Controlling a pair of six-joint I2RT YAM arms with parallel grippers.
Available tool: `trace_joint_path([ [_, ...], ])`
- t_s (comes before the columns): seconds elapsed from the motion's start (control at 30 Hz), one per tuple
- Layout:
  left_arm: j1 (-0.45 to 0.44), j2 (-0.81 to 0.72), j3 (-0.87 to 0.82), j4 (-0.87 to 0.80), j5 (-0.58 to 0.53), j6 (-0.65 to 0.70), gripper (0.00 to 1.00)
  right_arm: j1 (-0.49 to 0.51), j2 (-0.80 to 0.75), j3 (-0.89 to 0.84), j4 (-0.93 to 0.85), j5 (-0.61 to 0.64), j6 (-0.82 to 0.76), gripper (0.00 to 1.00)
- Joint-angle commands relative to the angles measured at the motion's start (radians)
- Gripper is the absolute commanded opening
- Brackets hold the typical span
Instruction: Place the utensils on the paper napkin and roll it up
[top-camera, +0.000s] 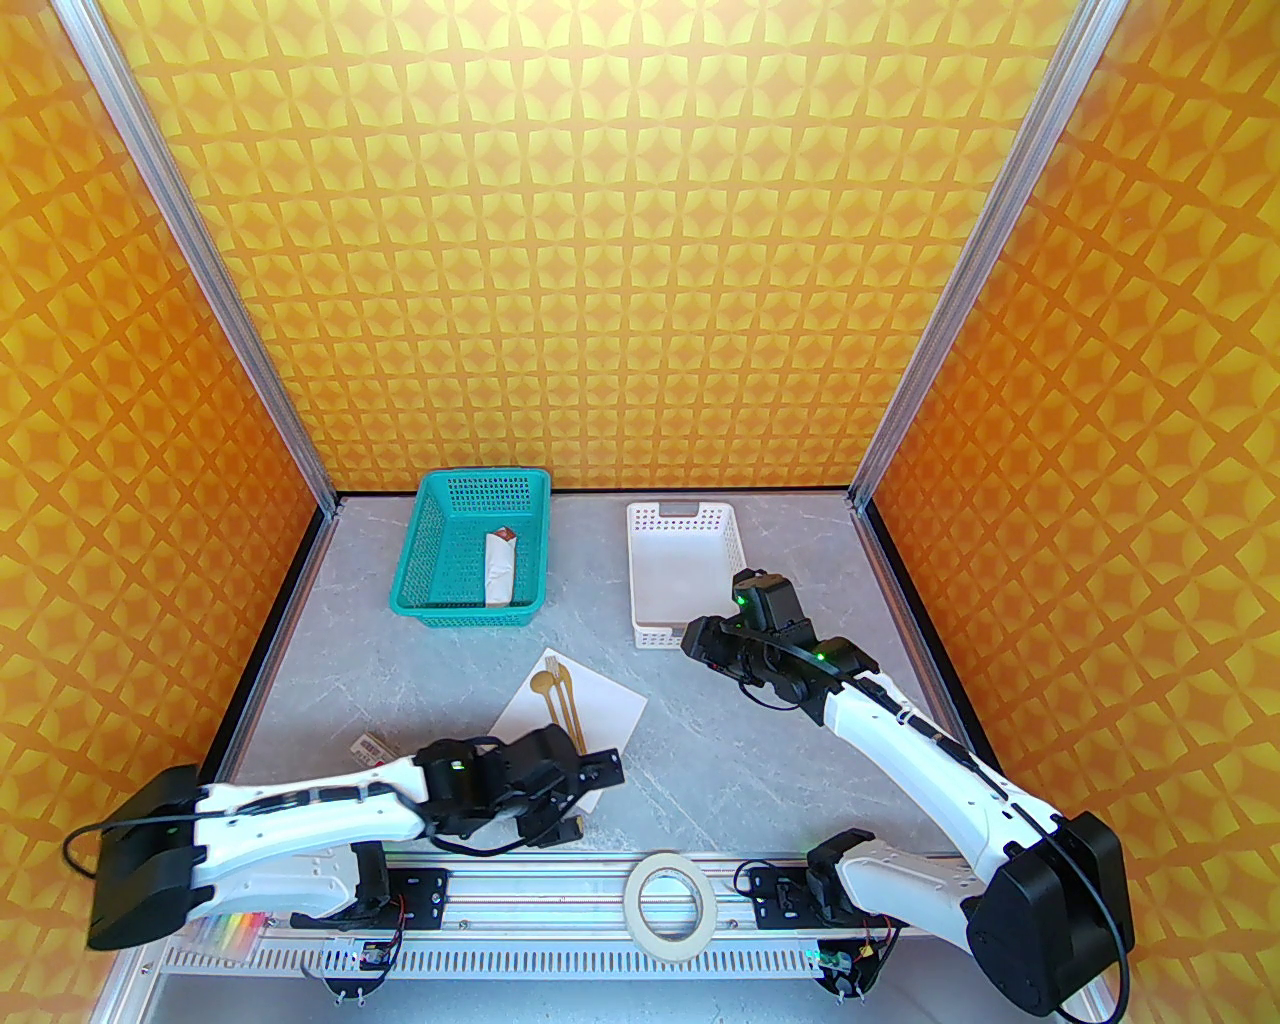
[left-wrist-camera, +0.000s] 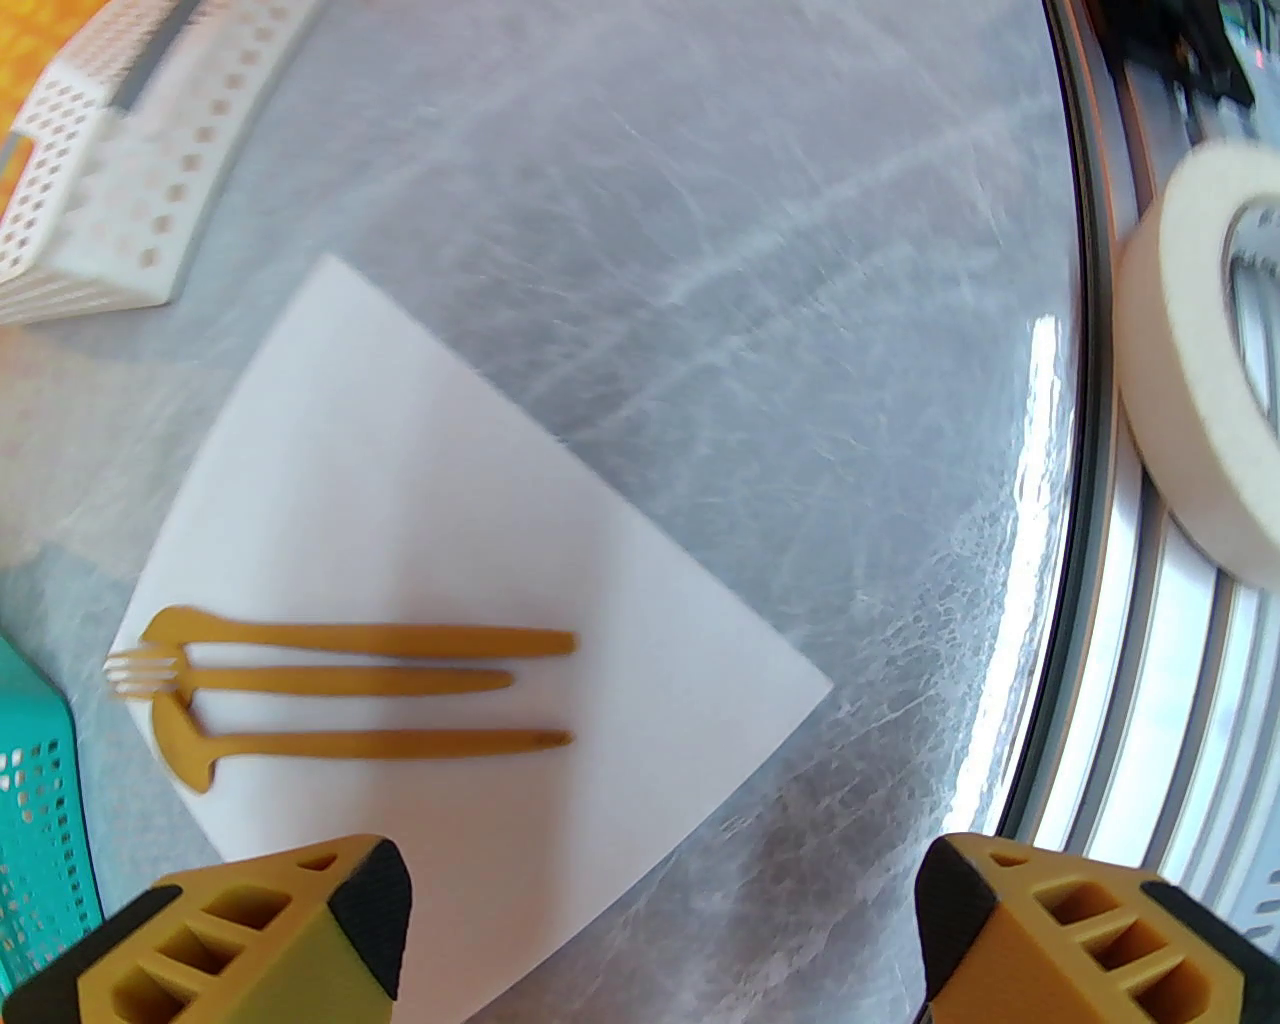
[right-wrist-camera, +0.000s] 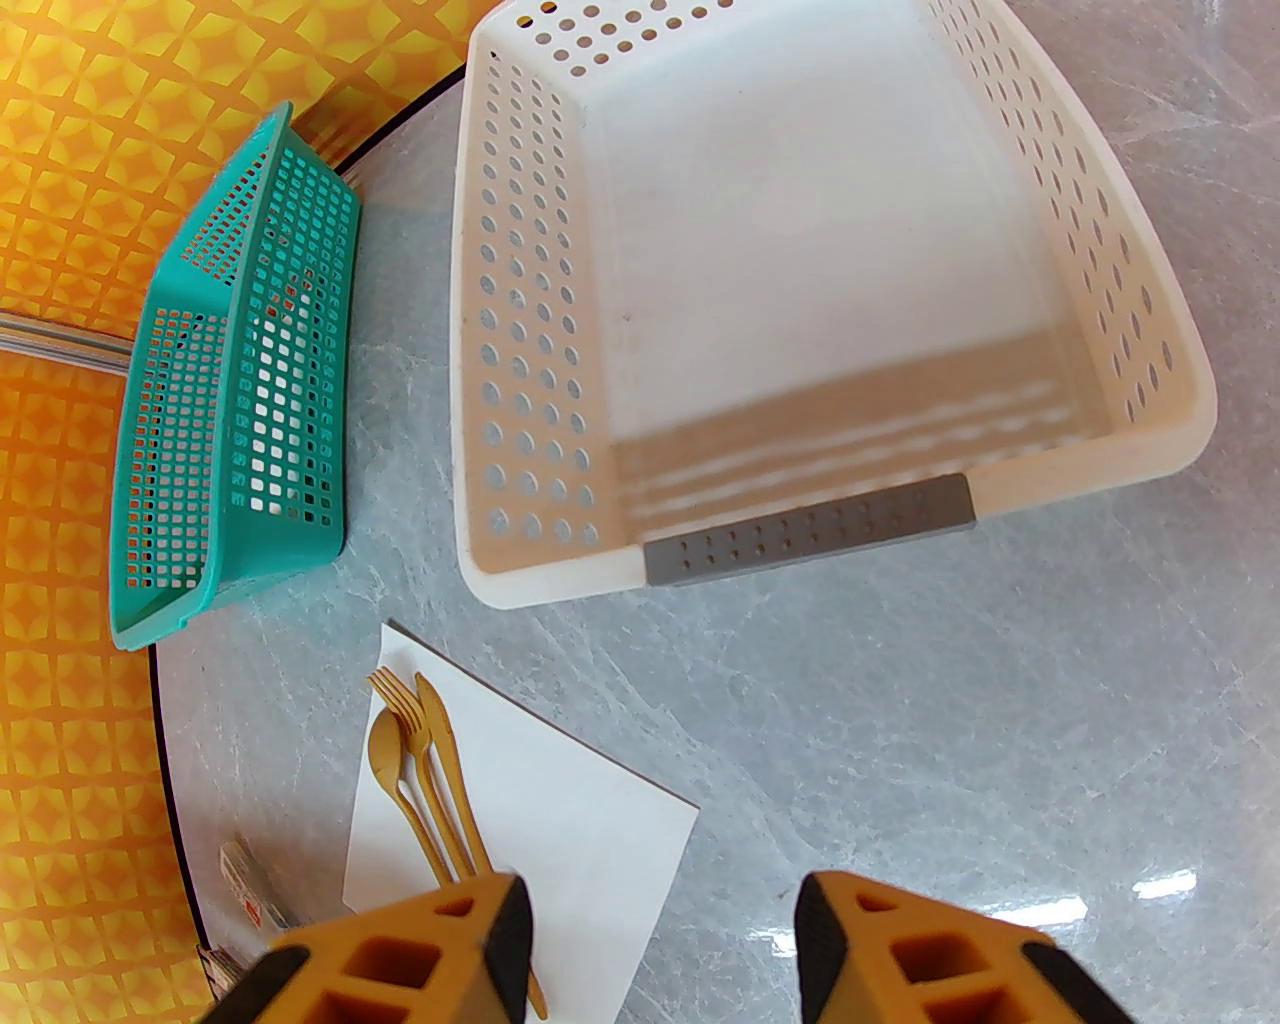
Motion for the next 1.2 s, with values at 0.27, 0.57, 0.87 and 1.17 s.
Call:
trace_joint_path([
  [0.27,-0.043,0.208,0.099,0.032,-0.058,0.103,0.91,-0.002,-0.012,-0.003,-0.029,0.023,0.001,0.49],
  [0.57,-0.042,0.282,0.108,0.071,-0.07,0.162,0.93,-0.002,-0.018,0.006,-0.053,0.033,-0.008,0.49],
  [0.87,-0.019,0.326,0.103,0.101,-0.112,0.175,0.93,-0.002,-0.018,0.02,-0.075,0.038,-0.019,0.49],
  [1.17,0.046,0.314,0.1,0.121,-0.121,0.196,0.93,-0.002,-0.014,0.02,-0.094,0.04,-0.029,0.49],
])
